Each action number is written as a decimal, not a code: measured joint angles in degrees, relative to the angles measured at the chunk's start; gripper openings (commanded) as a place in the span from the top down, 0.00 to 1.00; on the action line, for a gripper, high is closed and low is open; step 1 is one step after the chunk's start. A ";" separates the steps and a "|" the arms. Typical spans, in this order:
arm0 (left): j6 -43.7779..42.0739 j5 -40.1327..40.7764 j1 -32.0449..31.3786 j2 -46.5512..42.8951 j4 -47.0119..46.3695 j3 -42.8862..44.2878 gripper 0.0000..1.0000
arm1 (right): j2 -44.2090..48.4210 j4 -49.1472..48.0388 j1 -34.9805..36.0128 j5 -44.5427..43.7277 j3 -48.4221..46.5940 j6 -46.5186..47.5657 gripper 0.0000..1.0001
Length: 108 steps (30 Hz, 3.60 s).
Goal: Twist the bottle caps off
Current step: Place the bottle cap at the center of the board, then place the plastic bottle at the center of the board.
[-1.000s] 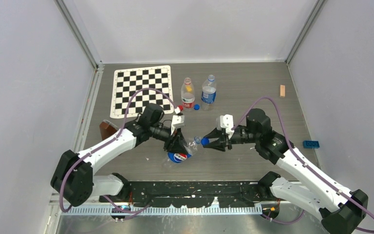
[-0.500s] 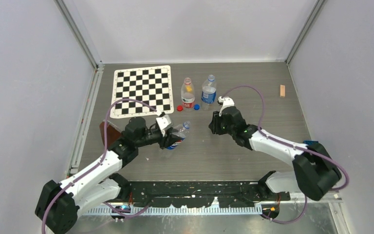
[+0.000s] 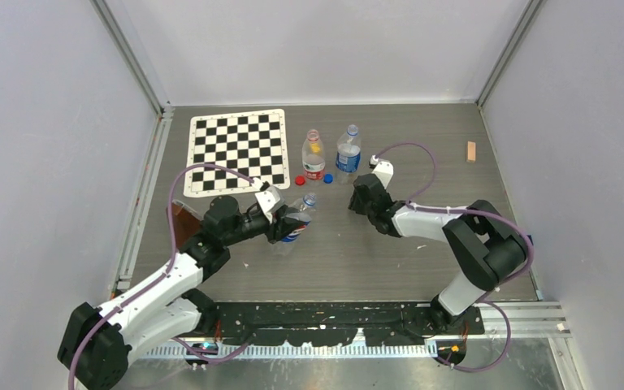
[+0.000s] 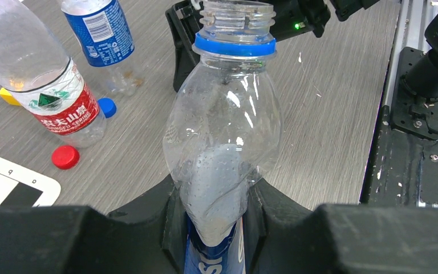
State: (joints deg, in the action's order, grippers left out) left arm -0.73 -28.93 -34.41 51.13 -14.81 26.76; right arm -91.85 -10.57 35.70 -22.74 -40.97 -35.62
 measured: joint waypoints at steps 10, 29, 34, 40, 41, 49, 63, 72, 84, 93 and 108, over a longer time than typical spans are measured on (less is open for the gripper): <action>0.33 -0.02 0.00 -0.02 -0.44 -0.61 0.96 | -0.68 -0.68 -0.11 -1.20 -0.72 -2.03 0.39; 6.10 1.16 0.00 1.44 -7.69 -2.34 0.90 | 34.23 3.06 -0.31 16.74 3.93 1.25 0.32; 7.82 1.97 0.00 1.92 -10.73 -2.78 0.88 | 41.77 0.98 -0.31 26.49 5.11 1.05 0.30; 7.85 2.36 0.00 3.54 -12.17 -2.91 0.86 | 39.32 0.28 1.09 32.87 5.07 -0.57 0.29; 7.87 2.36 0.00 3.82 -12.35 -2.91 0.86 | 38.71 0.28 1.73 33.07 5.07 -0.59 0.29; 8.09 1.14 0.00 6.75 -12.85 -2.89 0.84 | 34.69 -2.82 5.99 33.64 4.74 -0.57 0.28; 12.13 -3.26 0.59 12.50 -12.92 -1.60 0.58 | 22.93 -8.94 10.36 30.10 0.52 1.68 0.89; 11.82 -1.86 0.24 12.00 -13.68 -1.60 0.00 | 23.82 -5.18 12.61 25.33 -0.98 7.80 0.96; 10.32 9.84 0.24 2.56 -13.68 -5.66 0.00 | 23.98 -1.07 13.22 5.84 -5.88 21.03 0.96; 8.85 14.51 0.24 -1.03 -12.57 -6.47 0.00 | 16.70 -4.50 13.25 -3.45 -7.76 25.55 0.78; 7.98 15.74 0.24 -0.37 -12.15 -6.58 0.00 | 16.20 -5.01 13.25 -5.70 -7.78 26.73 0.46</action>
State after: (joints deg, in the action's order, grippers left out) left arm 7.25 -13.19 -34.17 50.76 -26.96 20.18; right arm -75.66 -15.57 48.95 -28.45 -48.75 -8.88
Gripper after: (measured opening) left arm 0.994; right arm 0.506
